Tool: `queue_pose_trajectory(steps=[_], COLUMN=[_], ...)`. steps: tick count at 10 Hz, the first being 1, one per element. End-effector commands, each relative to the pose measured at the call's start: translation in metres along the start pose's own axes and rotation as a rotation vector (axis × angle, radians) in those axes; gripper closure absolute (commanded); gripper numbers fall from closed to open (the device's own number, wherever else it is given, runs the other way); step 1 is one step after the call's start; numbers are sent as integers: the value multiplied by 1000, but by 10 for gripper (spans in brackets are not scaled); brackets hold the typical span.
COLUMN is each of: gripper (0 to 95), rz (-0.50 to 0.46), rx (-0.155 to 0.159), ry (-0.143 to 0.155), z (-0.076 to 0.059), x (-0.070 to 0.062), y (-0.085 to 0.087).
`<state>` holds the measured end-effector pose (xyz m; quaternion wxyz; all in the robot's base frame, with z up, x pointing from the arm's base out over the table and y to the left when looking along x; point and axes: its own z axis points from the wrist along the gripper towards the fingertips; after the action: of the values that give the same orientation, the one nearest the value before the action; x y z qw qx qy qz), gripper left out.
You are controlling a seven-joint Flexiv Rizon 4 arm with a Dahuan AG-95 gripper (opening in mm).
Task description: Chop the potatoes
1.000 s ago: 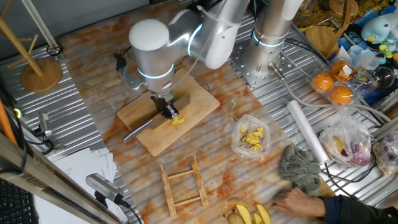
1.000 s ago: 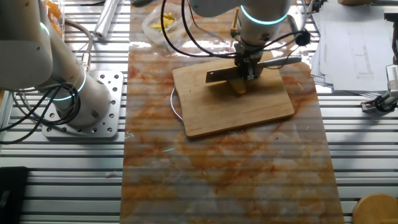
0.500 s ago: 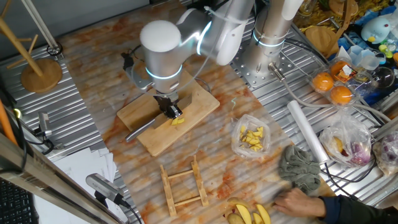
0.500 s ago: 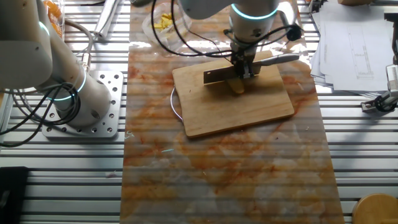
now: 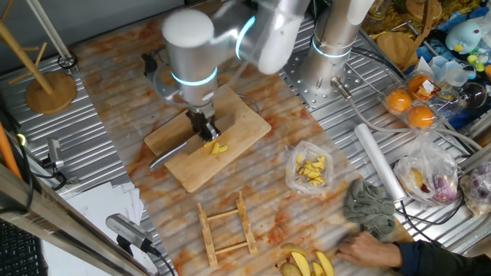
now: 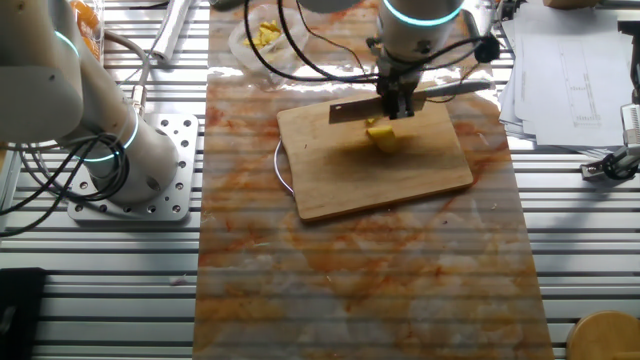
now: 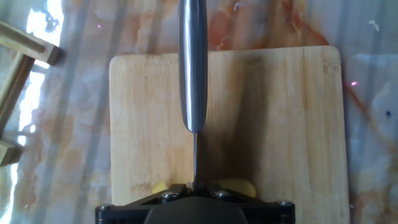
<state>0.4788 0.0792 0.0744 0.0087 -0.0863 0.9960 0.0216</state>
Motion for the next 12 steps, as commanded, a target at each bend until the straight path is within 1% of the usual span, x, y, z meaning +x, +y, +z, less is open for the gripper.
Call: queue_pose_trajectory(steps=[1,3,4,7,9,12], gripper=[950,950,950,950,950,950], rz=[13,38,44,46,39,37], rx=[21,26,29,44,47,51], ry=[-9,-18,-20,-18,-21,-21], z=[11,14,13,14,17,18], x=[-5,-4,-5,-5,-3,-2], y=[-2,-4,-4,-6,-9,-10])
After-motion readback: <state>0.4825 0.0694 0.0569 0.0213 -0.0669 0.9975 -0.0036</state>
